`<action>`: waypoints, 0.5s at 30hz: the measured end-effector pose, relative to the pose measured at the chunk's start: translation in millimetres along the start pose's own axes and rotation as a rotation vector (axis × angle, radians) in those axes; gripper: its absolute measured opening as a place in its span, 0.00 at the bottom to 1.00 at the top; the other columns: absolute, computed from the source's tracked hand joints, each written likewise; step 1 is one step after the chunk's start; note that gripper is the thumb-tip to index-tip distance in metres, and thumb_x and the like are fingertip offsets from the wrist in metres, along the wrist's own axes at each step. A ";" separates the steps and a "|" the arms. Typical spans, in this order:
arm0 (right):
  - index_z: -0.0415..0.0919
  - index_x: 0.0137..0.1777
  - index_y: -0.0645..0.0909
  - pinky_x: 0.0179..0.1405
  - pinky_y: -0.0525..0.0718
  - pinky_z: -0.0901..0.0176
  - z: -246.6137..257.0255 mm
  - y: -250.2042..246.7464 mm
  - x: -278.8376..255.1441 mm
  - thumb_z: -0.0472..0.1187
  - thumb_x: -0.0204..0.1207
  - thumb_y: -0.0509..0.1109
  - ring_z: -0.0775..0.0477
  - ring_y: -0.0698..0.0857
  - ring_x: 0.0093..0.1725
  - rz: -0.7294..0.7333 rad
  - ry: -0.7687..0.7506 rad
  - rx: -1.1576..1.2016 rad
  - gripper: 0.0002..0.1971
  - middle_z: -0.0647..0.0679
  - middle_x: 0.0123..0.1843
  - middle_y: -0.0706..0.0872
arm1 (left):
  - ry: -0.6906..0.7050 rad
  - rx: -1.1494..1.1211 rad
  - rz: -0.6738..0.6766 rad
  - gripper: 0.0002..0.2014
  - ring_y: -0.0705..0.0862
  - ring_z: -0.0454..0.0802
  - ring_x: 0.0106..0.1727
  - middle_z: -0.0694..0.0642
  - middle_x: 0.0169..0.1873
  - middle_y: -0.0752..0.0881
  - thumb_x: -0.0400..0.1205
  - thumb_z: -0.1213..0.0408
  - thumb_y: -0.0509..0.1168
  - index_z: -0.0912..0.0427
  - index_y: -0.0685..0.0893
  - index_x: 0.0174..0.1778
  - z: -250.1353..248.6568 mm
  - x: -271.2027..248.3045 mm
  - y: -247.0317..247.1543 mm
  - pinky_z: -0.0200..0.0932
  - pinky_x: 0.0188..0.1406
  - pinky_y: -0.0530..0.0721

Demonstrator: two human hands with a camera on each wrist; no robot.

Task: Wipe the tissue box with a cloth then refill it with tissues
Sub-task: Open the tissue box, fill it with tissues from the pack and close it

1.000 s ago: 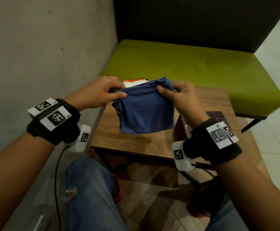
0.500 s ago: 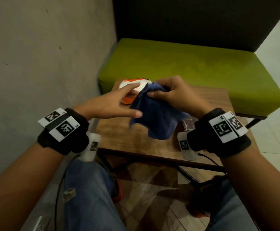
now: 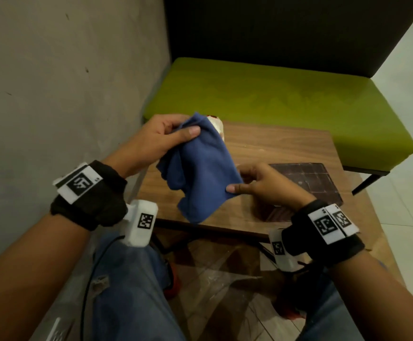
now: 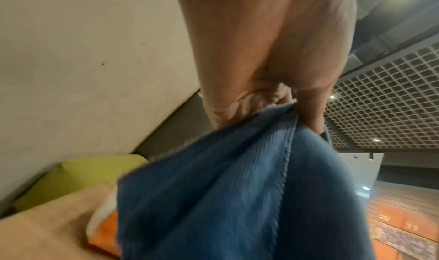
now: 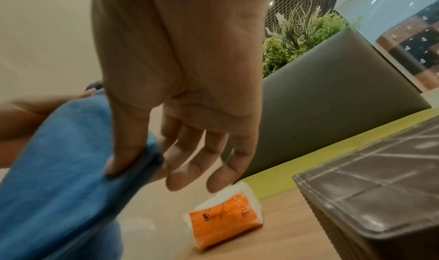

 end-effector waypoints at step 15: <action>0.46 0.52 0.88 0.42 0.76 0.54 15.1 -32.2 35.1 0.39 0.74 0.73 0.38 0.86 0.48 -0.449 -0.015 -0.493 0.08 0.44 0.50 0.89 | -0.093 0.532 -0.159 0.08 0.81 0.33 0.37 0.55 0.38 0.87 0.73 0.72 0.68 0.61 0.88 0.46 78.2 -6.0 -56.6 0.31 0.38 0.77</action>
Point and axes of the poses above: each hand's wrist, its own x-axis towards the middle knuckle, its own y-axis out of the palm, z = x × y, the point moved 8 cm from there along x, towards the middle knuckle
